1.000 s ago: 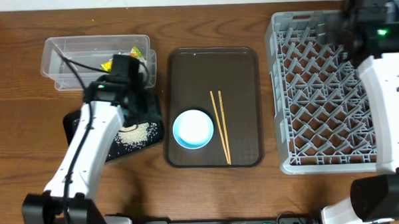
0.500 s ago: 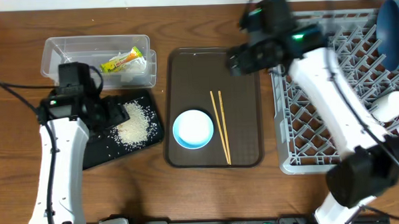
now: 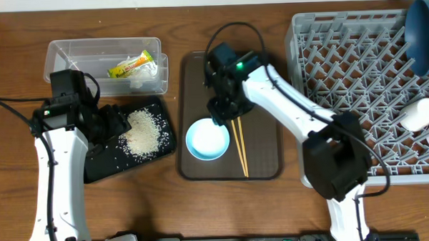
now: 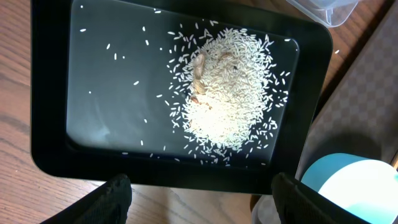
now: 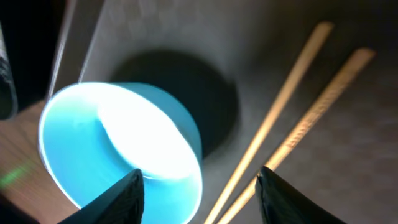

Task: Sort waste into correct bins and load items into the dishwasher rack
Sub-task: 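Lift the light-blue bowl with the right gripper and carry it toward the rack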

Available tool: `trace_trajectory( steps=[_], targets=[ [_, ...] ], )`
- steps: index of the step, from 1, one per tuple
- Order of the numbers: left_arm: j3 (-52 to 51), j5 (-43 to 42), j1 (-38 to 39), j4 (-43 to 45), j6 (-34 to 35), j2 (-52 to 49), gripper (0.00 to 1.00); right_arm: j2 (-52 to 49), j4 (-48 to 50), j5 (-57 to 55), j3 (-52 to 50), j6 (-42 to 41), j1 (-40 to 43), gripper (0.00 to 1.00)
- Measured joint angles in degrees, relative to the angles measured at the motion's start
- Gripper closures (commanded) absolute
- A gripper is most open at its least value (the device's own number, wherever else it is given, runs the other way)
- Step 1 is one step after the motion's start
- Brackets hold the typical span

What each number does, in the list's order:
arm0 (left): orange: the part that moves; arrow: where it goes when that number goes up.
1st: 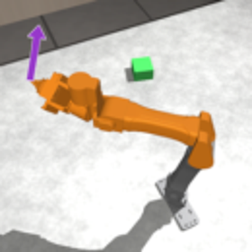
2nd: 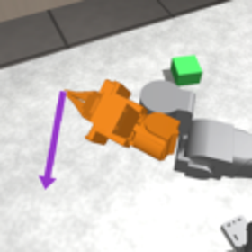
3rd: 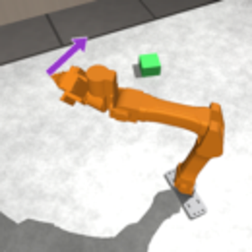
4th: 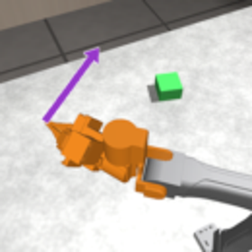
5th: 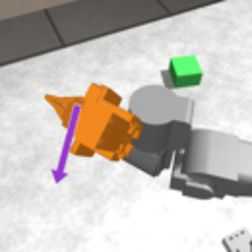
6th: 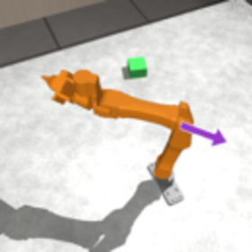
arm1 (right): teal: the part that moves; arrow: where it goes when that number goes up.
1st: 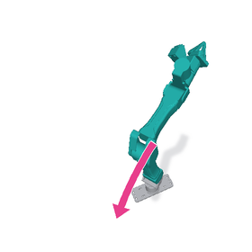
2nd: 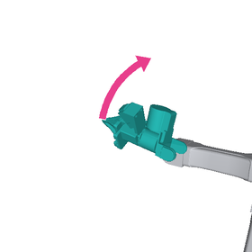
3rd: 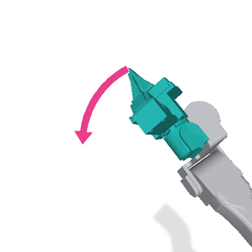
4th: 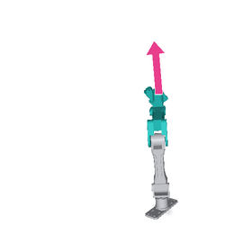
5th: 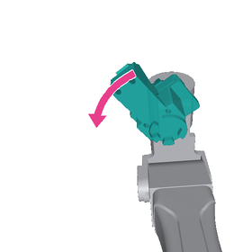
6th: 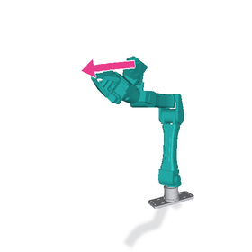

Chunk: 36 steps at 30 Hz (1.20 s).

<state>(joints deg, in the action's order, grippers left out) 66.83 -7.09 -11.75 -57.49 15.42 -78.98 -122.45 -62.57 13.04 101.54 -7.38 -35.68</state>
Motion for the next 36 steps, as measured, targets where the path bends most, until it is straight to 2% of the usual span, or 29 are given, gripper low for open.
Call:
trace_trajectory(
  steps=[4,10,20,23,27,29,36],
  targets=[
    [0.00,0.00,0.00,0.00,0.00,0.00,0.25,-1.01,-1.29,-2.03,0.00,-0.09,-1.53,0.50],
    [0.00,0.00,0.00,-0.02,0.00,0.00,0.24,-1.46,-1.29,-4.35,0.00,-0.31,-2.67,0.71],
    [0.00,0.00,0.00,-0.04,0.00,0.00,0.24,-3.91,-1.20,-5.20,0.00,-1.75,-3.30,0.74],
    [0.00,0.00,0.00,-0.04,0.00,0.00,0.24,-3.91,-1.20,-5.20,0.00,-1.86,-3.30,0.79],
    [0.00,0.00,0.00,-0.04,0.00,0.00,0.24,-3.91,-1.11,-5.29,-0.22,-2.38,-3.30,0.94],
    [0.00,0.00,0.00,-0.04,0.02,0.00,0.24,-3.91,-1.18,-5.35,-0.46,-2.67,-3.30,0.99],
    [0.00,0.00,0.00,-0.07,0.00,0.00,0.25,-3.91,-1.27,-5.31,-0.68,-2.82,-3.30,0.99]
  ],
)
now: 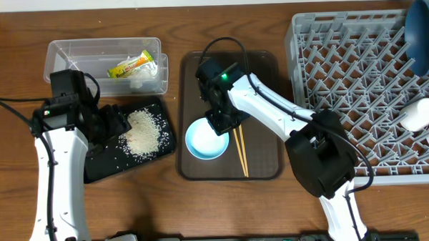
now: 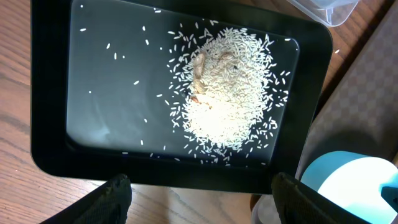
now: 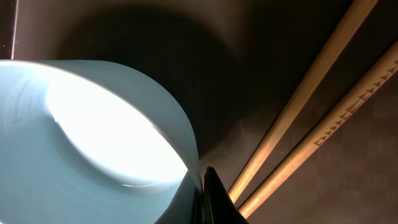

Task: Sort waste into correct bins and load items into the dishwasher rack
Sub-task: 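Lift the light-blue bowl with the right gripper and carry it toward the rack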

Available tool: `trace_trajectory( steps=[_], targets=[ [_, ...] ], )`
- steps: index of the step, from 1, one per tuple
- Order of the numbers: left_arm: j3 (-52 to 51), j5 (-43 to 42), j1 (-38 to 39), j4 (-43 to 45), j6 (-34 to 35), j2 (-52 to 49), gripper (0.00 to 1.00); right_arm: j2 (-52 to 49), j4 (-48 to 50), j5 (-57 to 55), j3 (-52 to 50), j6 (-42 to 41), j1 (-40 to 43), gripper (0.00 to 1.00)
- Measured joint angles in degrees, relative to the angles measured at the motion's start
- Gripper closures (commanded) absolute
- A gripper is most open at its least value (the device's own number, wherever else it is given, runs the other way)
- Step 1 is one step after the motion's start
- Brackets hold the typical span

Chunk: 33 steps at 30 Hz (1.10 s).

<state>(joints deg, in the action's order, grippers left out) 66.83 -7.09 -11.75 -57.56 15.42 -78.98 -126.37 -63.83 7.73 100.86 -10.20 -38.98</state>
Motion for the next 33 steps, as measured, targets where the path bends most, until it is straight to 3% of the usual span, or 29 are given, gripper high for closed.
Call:
trace_trajectory(
  steps=[12,24,33],
  targets=[
    [0.00,0.00,0.00,0.00,0.00,0.00,0.24,2.32,-0.20,-5.40,0.11,0.02,2.86,0.99],
    [0.00,0.00,0.00,-0.04,0.00,0.00,0.25,19.67,11.30,-28.57,1.66,4.26,15.52,0.98],
    [0.00,0.00,0.00,-0.02,0.00,0.00,0.25,20.39,23.15,-52.65,1.77,12.44,23.06,0.99]
  ],
)
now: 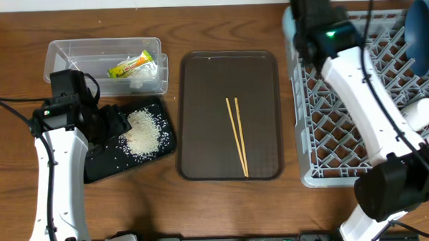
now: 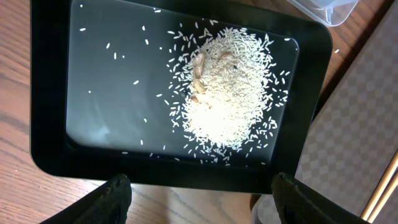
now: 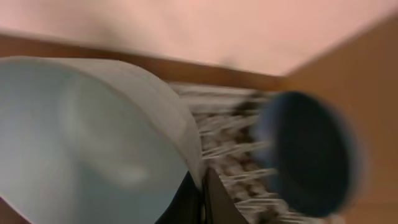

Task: Sort waste into correct bins and load items into the dishwasher rack
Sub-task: 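Lift the light-blue bowl with the right gripper and carry it toward the rack, then set the light-blue bowl into the rack and open the right gripper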

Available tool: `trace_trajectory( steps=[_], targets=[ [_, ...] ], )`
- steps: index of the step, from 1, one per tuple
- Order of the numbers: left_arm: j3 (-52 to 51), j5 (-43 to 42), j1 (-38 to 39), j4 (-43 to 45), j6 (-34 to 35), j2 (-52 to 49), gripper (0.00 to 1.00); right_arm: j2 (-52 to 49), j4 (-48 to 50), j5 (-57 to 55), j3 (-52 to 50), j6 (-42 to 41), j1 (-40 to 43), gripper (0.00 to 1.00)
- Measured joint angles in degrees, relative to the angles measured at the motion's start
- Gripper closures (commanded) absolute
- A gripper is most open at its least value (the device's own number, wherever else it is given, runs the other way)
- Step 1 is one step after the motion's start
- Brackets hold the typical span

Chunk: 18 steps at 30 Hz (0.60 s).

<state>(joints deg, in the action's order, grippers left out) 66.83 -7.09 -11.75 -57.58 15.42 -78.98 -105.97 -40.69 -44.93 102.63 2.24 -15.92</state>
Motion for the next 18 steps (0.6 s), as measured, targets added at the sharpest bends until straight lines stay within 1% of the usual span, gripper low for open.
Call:
trace_trajectory(
  steps=[3,9,14,18],
  targets=[
    [0.00,0.00,0.00,0.02,0.00,0.00,0.25,-0.02,1.79,-6.12,0.00,1.36,2.73,0.98],
    [0.00,0.00,0.00,0.02,0.00,0.00,0.24,-1.29,1.95,-14.49,0.00,2.73,7.80,0.98],
    [0.00,0.00,0.00,0.02,0.00,0.00,0.25,-5.88,3.72,-21.49,0.00,3.91,10.45,0.99],
    [0.00,0.00,0.00,0.02,0.00,0.00,0.25,-9.57,5.01,-25.03,0.00,4.33,11.02,0.99]
  ],
)
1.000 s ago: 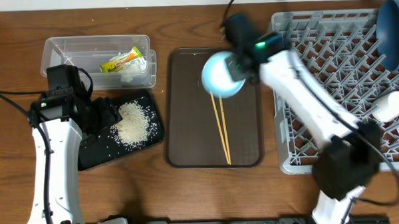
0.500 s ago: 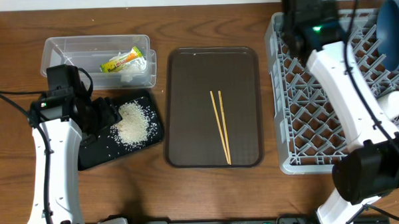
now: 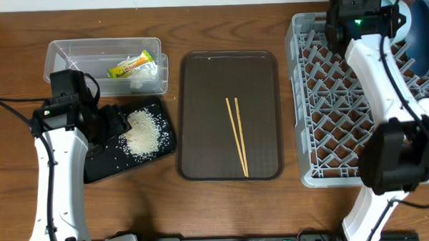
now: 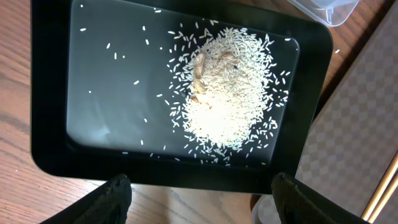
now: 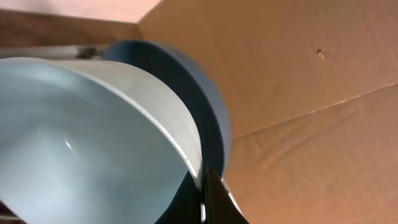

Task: Sort waste into correct bins and load items into the dishwasher rack
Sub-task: 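Set the light-blue bowl into the rack and open the right gripper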

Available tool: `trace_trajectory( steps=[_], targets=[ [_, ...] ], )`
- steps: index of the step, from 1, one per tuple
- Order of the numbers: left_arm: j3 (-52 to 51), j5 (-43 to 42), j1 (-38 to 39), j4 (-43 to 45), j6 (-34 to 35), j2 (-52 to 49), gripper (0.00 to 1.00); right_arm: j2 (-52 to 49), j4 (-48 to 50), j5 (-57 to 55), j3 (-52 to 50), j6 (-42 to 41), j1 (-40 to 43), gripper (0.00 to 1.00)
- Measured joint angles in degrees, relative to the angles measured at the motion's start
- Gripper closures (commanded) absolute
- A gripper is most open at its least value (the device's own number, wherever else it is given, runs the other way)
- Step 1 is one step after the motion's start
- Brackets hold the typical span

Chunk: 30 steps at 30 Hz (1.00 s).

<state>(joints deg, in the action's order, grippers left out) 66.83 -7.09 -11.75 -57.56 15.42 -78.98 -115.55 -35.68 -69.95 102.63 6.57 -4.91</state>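
Observation:
My right gripper (image 5: 203, 186) is shut on the rim of the light blue bowl (image 5: 81, 137), which fills the right wrist view. Right behind the bowl stands a dark blue bowl (image 5: 208, 93), upright at the far right corner of the grey dishwasher rack (image 3: 328, 95). Overhead, the right arm (image 3: 373, 58) reaches over the rack's back edge and hides the held bowl. Two wooden chopsticks (image 3: 237, 136) lie on the brown tray (image 3: 199, 92). My left gripper (image 4: 205, 202) hangs open over the near rim of the black tray (image 4: 50, 93), which holds rice (image 4: 227, 99).
A clear bin (image 3: 76, 57) with a yellow wrapper (image 3: 130, 66) sits behind the black tray. Brown cardboard (image 5: 298, 93) stands behind the rack's far corner. The dark blue bowl (image 3: 422, 24) takes up that corner of the rack.
My right gripper has moved right along the rack's back edge with the light blue bowl, and now holds it against the dark blue bowl. The left arm is still.
My right gripper was open over the light blue bowl on the brown tray. Then it was shut on the bowl's rim. Then the bowl was off the tray, carried over the rack's back left; now it is at the rack's far right corner. The left gripper stayed open.

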Motion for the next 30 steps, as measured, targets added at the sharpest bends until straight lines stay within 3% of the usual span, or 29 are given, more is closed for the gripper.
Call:
trace_trajectory(
  steps=[20,30],
  targets=[
    [0.00,-0.02,0.00,0.13,0.00,0.00,0.25,-10.08,0.98,-4.81,0.00,-1.36,0.76,0.99],
    [0.00,-0.02,0.00,0.11,0.00,0.00,0.25,-10.51,-4.83,-4.90,0.13,-6.45,-2.82,0.99]
  ],
)
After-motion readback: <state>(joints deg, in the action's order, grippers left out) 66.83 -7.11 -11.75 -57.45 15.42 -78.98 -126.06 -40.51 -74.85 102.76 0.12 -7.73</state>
